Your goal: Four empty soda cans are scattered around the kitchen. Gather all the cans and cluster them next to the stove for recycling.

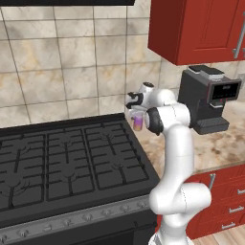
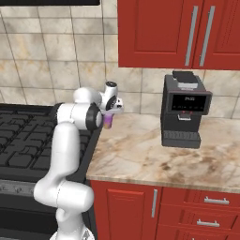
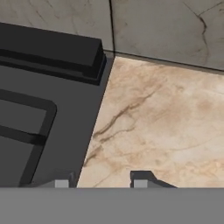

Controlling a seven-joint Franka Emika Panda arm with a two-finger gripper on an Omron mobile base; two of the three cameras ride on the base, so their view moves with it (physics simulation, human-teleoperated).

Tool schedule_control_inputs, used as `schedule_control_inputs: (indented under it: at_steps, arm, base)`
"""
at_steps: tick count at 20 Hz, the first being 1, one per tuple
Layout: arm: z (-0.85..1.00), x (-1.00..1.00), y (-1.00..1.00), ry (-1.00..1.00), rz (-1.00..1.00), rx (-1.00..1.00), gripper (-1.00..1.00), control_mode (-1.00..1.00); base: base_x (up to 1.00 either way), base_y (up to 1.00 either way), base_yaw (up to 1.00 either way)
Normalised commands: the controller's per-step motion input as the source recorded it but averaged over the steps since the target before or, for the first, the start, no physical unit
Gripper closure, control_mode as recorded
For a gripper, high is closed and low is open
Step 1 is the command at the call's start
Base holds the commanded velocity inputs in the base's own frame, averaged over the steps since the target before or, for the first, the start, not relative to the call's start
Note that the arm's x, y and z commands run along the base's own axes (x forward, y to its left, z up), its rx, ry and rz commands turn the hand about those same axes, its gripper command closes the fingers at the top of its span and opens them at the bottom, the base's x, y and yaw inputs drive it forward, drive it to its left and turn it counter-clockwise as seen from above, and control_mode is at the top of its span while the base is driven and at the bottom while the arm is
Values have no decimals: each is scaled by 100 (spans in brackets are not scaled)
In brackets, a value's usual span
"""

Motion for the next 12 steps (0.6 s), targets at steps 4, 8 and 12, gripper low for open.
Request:
schedule_control_inputs:
  at_steps: [4,8,12]
  arm:
    - [-26,13,1,2,0,0,-100,-100]
    - [-19,10,4,5,0,0,-100,-100]
    - [-2,4,10,3,0,0,-100,-100]
  base:
    - [0,0,0]
    - [0,0,0]
    - [0,0,0]
